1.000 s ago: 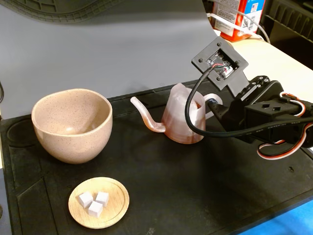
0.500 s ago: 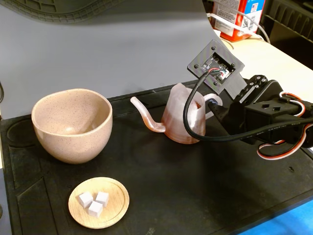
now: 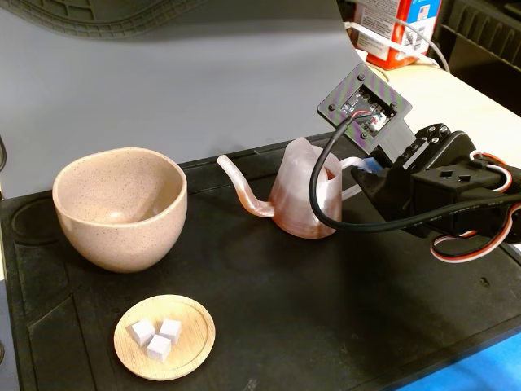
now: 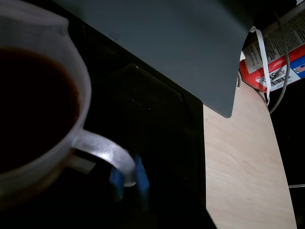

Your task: Pick up a kettle and pour liquid into a cup.

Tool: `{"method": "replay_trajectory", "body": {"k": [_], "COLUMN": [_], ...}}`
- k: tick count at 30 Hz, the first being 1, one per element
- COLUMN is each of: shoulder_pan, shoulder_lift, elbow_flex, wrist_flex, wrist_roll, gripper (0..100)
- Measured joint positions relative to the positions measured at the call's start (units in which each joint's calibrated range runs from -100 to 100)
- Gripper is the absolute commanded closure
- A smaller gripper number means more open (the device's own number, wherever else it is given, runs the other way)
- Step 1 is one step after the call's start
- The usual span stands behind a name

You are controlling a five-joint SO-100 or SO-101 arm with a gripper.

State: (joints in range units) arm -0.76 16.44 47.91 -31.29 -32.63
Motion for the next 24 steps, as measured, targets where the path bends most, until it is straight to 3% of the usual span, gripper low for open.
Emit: {"method": "replay_trajectory", "body": {"k": [10, 15, 24], "shoulder_pan": [-0.8, -2.4, -5.4], "shoulder_lift": [-5.4, -18.7, -22.2], "elbow_flex": [0.2, 0.3, 0.3], "wrist_flex": [0.6, 13.1, 14.3], "wrist_roll": [-1.9, -3.1, -3.7], "gripper": [99, 99, 99]}}
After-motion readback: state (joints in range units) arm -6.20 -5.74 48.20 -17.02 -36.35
